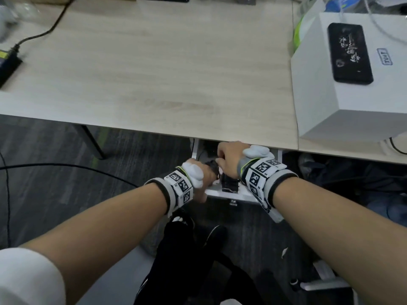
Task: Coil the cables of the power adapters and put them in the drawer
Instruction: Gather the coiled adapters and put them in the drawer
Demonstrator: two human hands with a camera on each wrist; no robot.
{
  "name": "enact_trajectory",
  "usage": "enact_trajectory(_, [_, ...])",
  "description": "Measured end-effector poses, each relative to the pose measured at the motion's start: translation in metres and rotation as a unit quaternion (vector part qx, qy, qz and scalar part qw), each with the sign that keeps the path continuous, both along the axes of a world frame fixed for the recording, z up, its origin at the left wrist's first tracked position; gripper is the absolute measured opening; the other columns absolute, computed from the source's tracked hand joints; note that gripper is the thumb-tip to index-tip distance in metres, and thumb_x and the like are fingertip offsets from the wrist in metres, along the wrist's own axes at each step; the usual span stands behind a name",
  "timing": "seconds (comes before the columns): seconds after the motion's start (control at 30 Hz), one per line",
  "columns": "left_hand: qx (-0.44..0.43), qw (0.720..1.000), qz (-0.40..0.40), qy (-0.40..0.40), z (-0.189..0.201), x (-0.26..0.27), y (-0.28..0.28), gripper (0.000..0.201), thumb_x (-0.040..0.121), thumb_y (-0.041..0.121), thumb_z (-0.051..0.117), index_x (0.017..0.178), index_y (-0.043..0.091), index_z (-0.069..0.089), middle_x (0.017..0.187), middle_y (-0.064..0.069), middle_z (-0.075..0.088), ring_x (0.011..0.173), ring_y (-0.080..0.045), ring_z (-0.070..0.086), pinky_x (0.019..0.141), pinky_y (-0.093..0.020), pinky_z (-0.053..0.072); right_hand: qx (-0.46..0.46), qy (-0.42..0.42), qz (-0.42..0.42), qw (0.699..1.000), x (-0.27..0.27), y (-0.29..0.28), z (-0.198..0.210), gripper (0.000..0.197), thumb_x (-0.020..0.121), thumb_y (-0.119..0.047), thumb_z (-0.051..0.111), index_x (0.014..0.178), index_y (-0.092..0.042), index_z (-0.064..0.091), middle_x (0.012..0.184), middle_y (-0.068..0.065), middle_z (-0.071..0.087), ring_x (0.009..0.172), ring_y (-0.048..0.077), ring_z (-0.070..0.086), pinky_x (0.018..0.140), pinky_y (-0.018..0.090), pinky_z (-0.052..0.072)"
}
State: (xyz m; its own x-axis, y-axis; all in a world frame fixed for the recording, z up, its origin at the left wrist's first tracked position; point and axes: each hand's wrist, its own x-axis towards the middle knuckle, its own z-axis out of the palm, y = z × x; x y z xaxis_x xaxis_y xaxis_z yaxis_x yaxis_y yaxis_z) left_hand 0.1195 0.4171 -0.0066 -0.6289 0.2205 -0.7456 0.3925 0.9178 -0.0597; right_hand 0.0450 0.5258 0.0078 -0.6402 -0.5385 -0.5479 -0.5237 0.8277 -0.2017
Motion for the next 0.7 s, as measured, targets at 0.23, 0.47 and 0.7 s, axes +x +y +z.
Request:
enact_trajectory(0.23, [0.023, 0.956, 0.075, 0.283, -0.015, 0.000, -0.049, 0.064, 0.077, 0.060, 0.062, 0.119, 0.017, 0.039, 0.122, -0.004, 0.042, 0.110, -0.026, 0.041, 0.090, -0.038, 0.034, -0.106, 0.181, 0.071, 0.975, -0.002, 0.006, -0.017, 0.078, 0.070, -0.063, 0.067, 0.133, -0.026, 0.040, 0.125, 0.003, 0.044, 0.113, 0.027, 0.040, 0.092, 0.037, 0.034])
enact_trajectory(0.47, [0.031, 0.924, 0.177, 0.337, -0.025, -0.008, -0.079, 0.069, 0.071, 0.047, 0.070, 0.124, 0.021, 0.035, 0.118, -0.003, 0.041, 0.105, -0.025, 0.042, 0.090, -0.038, 0.037, -0.051, 0.158, 0.088, 0.982, -0.005, -0.007, -0.029, 0.077, 0.066, -0.060, 0.072, 0.125, -0.025, 0.037, 0.117, 0.005, 0.041, 0.107, 0.026, 0.039, 0.088, 0.037, 0.035])
enact_trajectory(0.7, [0.038, 0.927, 0.182, 0.327, -0.036, -0.015, -0.098, 0.067, 0.069, 0.054, 0.070, 0.118, 0.023, 0.037, 0.112, -0.002, 0.043, 0.099, -0.025, 0.043, 0.085, -0.037, 0.037, -0.013, 0.173, 0.107, 0.979, -0.012, -0.027, -0.039, 0.050, 0.070, -0.025, 0.066, 0.113, -0.021, 0.040, 0.107, 0.006, 0.043, 0.093, 0.025, 0.039, 0.074, 0.034, 0.029])
